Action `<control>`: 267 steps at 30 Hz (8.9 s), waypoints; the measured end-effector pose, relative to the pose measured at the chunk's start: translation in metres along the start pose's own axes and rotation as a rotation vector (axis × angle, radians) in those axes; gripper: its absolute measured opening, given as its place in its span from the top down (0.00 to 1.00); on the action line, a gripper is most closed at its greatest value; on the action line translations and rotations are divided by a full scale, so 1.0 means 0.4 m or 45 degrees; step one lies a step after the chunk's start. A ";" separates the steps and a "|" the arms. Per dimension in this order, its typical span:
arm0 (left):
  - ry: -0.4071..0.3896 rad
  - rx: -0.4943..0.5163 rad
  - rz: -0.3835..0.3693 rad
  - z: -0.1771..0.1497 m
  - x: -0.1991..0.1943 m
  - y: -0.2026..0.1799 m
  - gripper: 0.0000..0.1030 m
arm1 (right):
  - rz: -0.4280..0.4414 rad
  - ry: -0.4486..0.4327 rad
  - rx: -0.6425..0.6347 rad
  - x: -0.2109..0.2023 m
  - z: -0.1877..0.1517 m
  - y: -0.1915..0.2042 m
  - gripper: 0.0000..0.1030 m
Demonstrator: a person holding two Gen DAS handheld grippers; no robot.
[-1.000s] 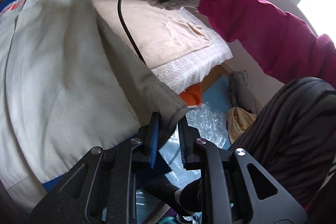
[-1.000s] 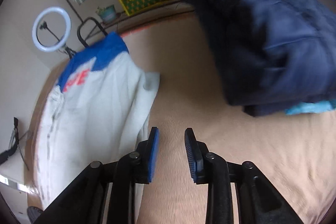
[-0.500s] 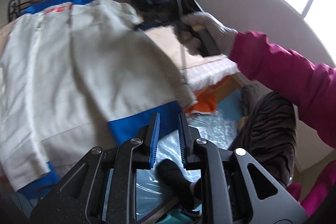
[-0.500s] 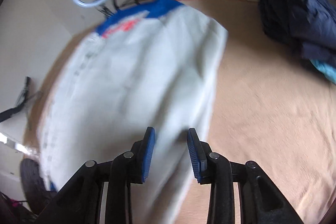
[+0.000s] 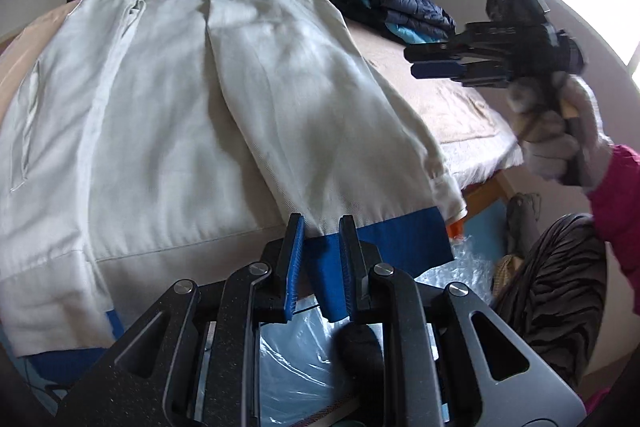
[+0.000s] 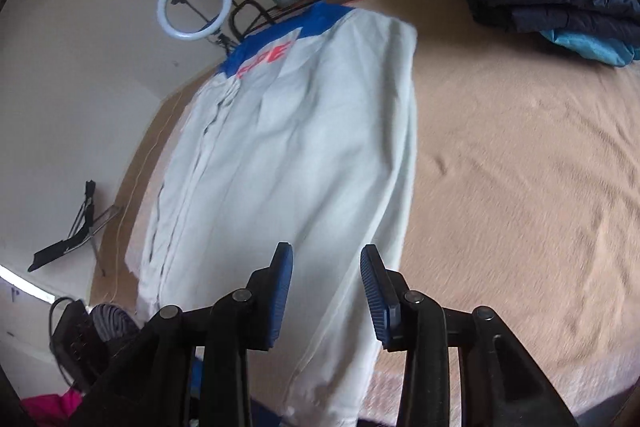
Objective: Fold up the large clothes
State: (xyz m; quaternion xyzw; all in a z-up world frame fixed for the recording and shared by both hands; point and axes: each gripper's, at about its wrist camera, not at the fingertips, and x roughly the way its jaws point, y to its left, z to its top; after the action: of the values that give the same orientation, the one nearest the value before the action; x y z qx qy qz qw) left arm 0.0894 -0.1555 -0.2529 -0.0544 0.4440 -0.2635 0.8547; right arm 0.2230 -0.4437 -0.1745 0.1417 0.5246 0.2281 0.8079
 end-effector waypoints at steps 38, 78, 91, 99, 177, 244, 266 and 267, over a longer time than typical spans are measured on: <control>-0.026 0.138 -0.015 -0.009 0.030 -0.097 0.86 | 0.108 0.078 0.185 0.053 -0.131 -0.050 0.55; 0.019 0.660 0.167 -0.020 0.245 -0.421 0.32 | 0.076 -0.500 0.392 -0.326 -0.239 -0.217 0.48; 0.004 0.317 -0.074 0.058 0.165 -0.300 0.86 | 0.112 -0.467 0.472 -0.284 -0.206 -0.250 0.48; -0.066 0.076 -0.216 0.107 0.066 -0.241 0.87 | 0.136 -0.374 0.433 -0.163 -0.070 -0.220 0.46; -0.187 -0.626 -0.208 -0.141 -0.176 0.220 0.90 | -0.044 -0.021 -0.278 0.246 0.239 0.476 0.63; -0.130 -0.124 0.122 -0.113 -0.276 0.246 0.58 | 0.184 0.097 -0.256 0.252 -0.152 0.445 0.52; -0.065 0.236 0.398 -0.151 -0.159 0.138 0.63 | 0.245 0.318 -0.022 0.447 0.010 0.466 0.54; -0.063 0.220 0.379 -0.152 -0.164 0.143 0.78 | 0.229 0.335 -0.011 0.470 0.012 0.463 0.54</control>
State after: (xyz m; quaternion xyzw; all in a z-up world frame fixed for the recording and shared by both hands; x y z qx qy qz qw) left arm 0.0340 -0.0652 -0.2601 0.0794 0.4016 -0.1699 0.8964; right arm 0.2515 -0.1881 -0.2331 0.1534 0.6101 0.3184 0.7092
